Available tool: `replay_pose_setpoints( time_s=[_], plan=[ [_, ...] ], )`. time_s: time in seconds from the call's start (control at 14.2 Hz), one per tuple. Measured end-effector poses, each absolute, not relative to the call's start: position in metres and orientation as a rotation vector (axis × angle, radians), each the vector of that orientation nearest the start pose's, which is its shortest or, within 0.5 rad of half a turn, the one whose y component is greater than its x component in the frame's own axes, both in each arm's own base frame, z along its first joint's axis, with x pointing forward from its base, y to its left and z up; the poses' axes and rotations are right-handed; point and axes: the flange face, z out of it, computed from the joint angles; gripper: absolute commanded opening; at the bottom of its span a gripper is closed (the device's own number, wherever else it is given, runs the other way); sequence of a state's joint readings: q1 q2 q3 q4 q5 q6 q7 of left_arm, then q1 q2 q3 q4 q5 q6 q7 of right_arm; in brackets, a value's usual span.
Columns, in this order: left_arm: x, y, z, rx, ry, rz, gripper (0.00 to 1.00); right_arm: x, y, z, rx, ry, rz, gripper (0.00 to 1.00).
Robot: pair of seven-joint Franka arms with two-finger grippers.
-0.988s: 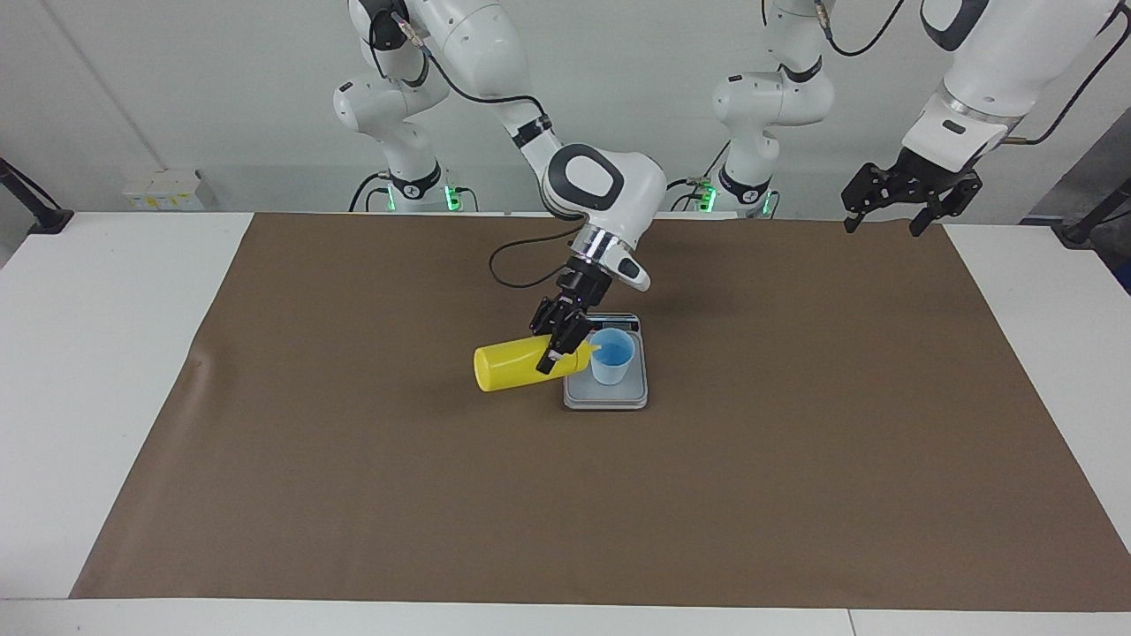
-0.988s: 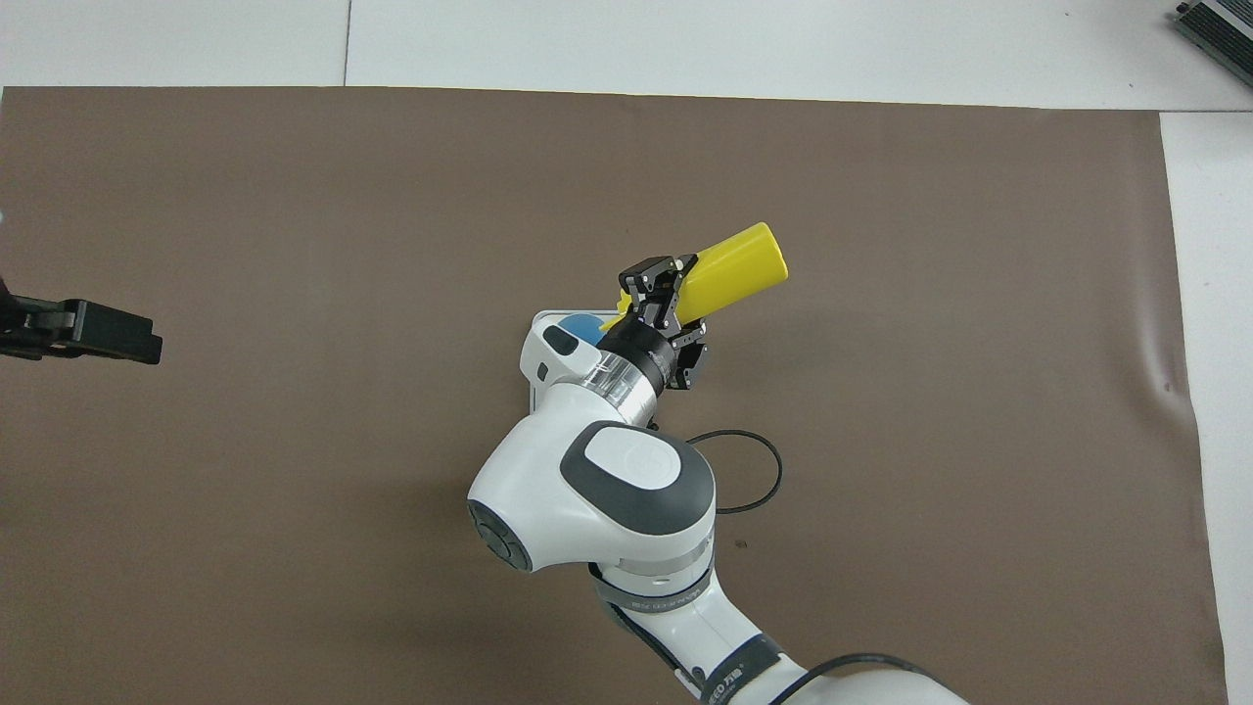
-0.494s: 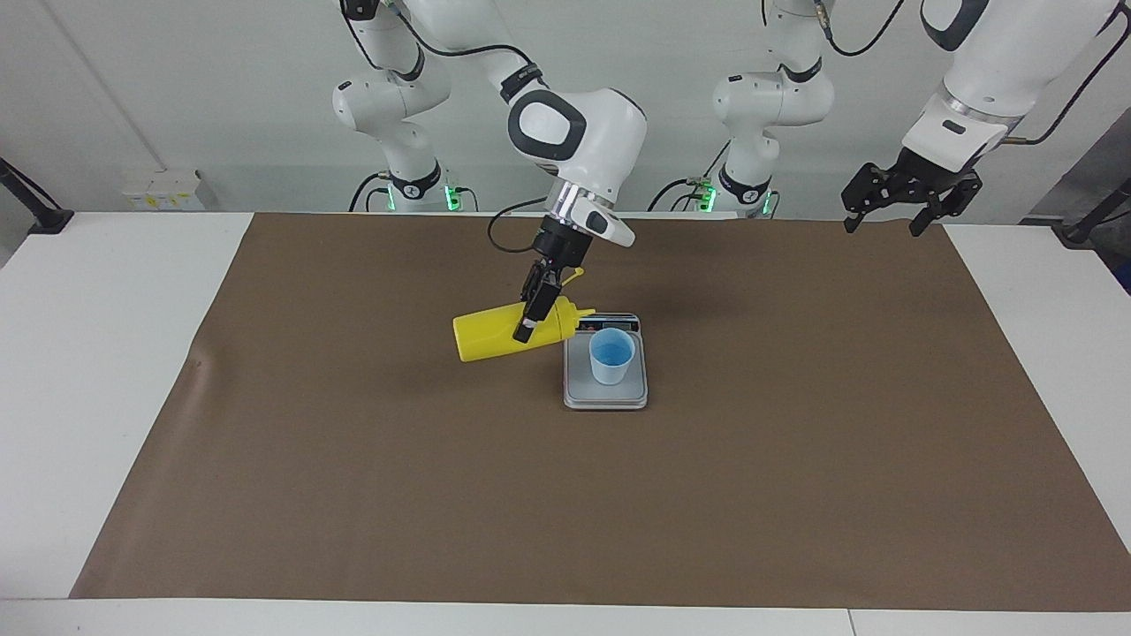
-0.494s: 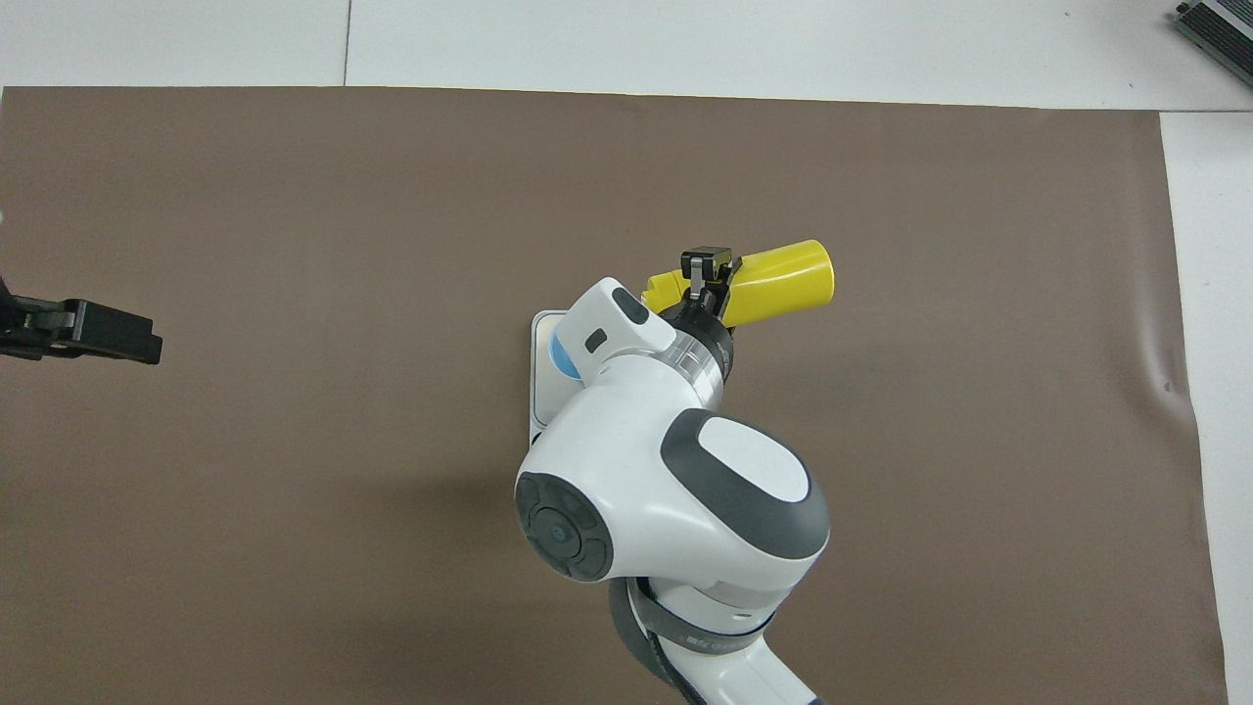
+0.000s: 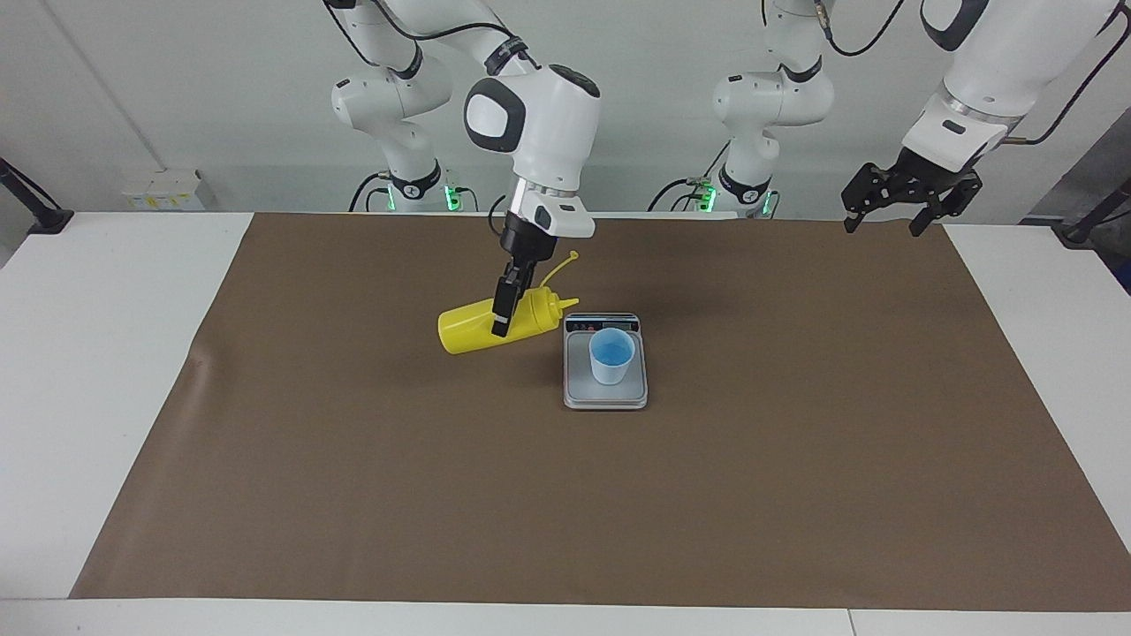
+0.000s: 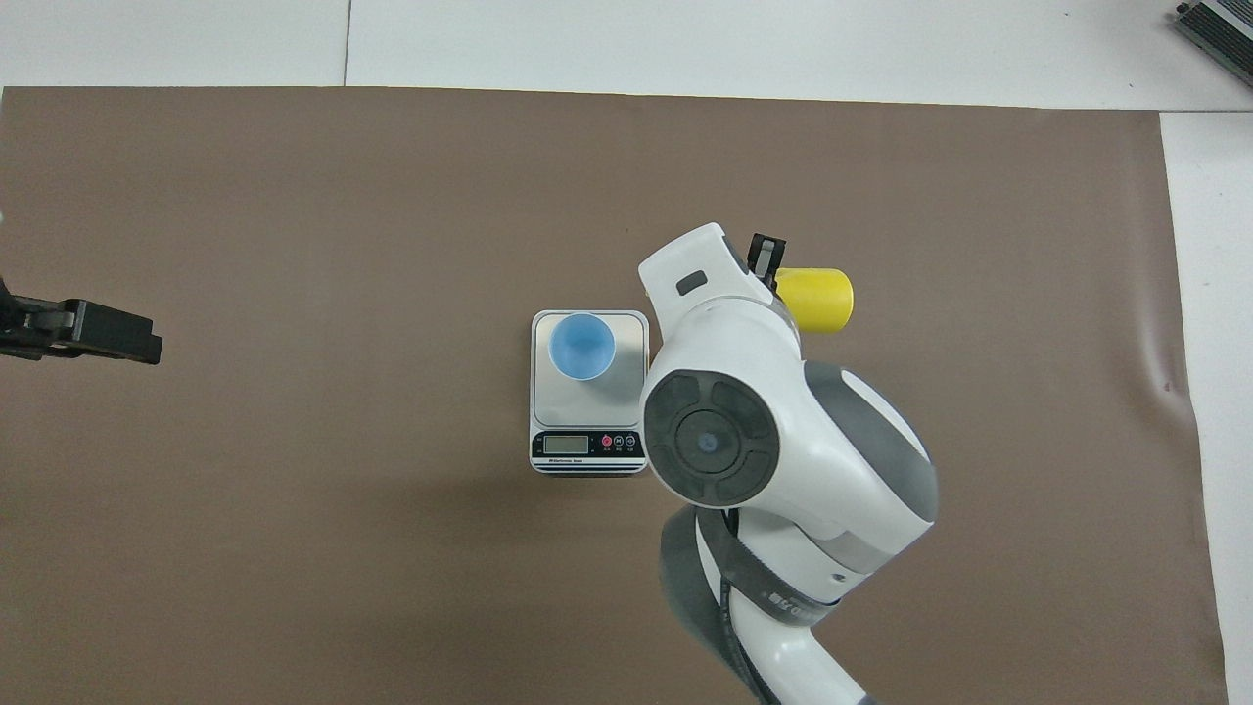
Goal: Pour seasoning into cup on scale with both arms
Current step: 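Turn the bottle upright and carry it back with the right gripper, then lower the yellow bottle onto the table and open the right gripper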
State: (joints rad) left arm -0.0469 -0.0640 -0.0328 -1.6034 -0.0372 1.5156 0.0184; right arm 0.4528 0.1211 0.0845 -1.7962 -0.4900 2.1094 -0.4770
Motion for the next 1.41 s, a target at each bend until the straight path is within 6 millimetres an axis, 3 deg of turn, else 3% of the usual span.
replay_pose_setpoints(
  time_s=[0.35, 0.64, 1.06, 1.27, 1.41],
  plan=[
    [0.527, -0.047, 0.639, -3.172, 0.158, 0.039, 1.00, 0.549, 0.234, 0.534, -2.797, -1.779, -0.383, 0.00],
    [0.527, -0.047, 0.639, -3.172, 0.158, 0.039, 1.00, 0.555, 0.169, 0.533, -2.635, -1.701, -0.388, 0.00],
    [0.527, -0.047, 0.639, -3.172, 0.158, 0.039, 1.00, 0.560, 0.062, 0.497, -2.447, -1.465, -0.513, 0.00],
    [0.527, -0.047, 0.639, -3.172, 0.158, 0.039, 1.00, 0.551, 0.032, 0.470, -2.409, -1.347, -0.625, 0.00],
    [0.527, -0.047, 0.639, -3.172, 0.158, 0.039, 1.00, 0.544, 0.001, 0.448, -2.367, -1.272, -0.706, 0.00]
  ],
)
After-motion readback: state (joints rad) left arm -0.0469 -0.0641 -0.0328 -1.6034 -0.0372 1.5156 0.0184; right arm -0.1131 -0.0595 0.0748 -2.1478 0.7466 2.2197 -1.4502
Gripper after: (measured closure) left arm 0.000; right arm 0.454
